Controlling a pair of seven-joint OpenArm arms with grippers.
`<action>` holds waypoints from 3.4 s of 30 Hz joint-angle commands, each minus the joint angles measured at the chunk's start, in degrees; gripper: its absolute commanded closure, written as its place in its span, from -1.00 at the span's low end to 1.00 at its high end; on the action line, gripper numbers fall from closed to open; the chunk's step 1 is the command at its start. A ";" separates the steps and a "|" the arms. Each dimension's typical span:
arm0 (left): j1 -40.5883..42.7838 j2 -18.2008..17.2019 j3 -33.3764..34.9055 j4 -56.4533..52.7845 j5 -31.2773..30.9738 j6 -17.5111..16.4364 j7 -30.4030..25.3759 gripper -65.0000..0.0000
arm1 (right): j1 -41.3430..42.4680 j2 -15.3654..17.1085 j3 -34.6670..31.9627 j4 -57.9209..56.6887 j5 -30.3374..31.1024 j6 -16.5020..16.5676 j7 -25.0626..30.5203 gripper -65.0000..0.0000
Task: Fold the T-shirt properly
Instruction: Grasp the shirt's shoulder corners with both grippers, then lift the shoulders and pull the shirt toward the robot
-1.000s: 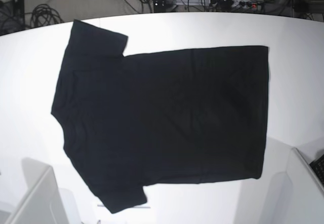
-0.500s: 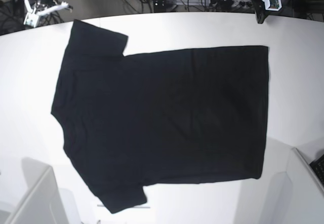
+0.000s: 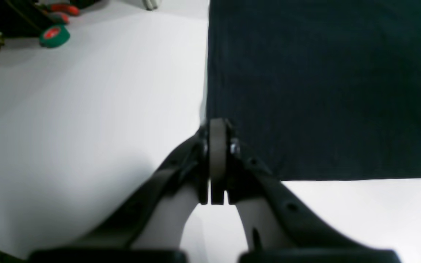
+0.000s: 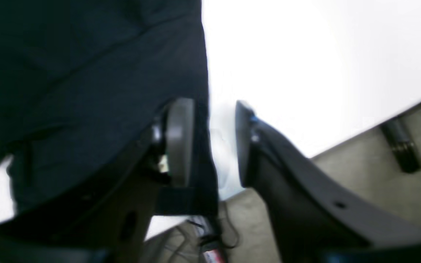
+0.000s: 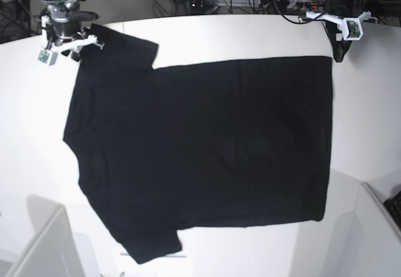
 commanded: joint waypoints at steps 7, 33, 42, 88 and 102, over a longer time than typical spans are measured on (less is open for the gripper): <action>-0.39 -0.44 -0.34 -0.68 -0.46 0.30 -1.30 0.55 | 1.98 8.32 0.50 -2.55 22.30 -0.12 -3.57 -0.05; -4.08 -5.01 -0.08 -9.47 -24.20 -5.68 -1.21 -0.52 | 2.06 12.19 -6.53 -16.26 26.34 5.42 -3.84 -0.21; -8.57 -1.93 -2.10 -9.82 -24.20 -5.77 9.17 -0.52 | 3.03 12.28 -6.09 -21.54 26.34 5.51 -3.84 1.00; -13.93 2.90 -3.95 -15.45 -23.67 -8.67 20.07 1.00 | 0.13 13.42 -0.29 -22.24 26.34 5.51 -3.75 1.00; -6.28 2.29 -3.95 -12.28 -23.58 -8.67 19.89 1.00 | -7.17 12.98 0.07 -11.34 26.60 5.51 -3.75 1.00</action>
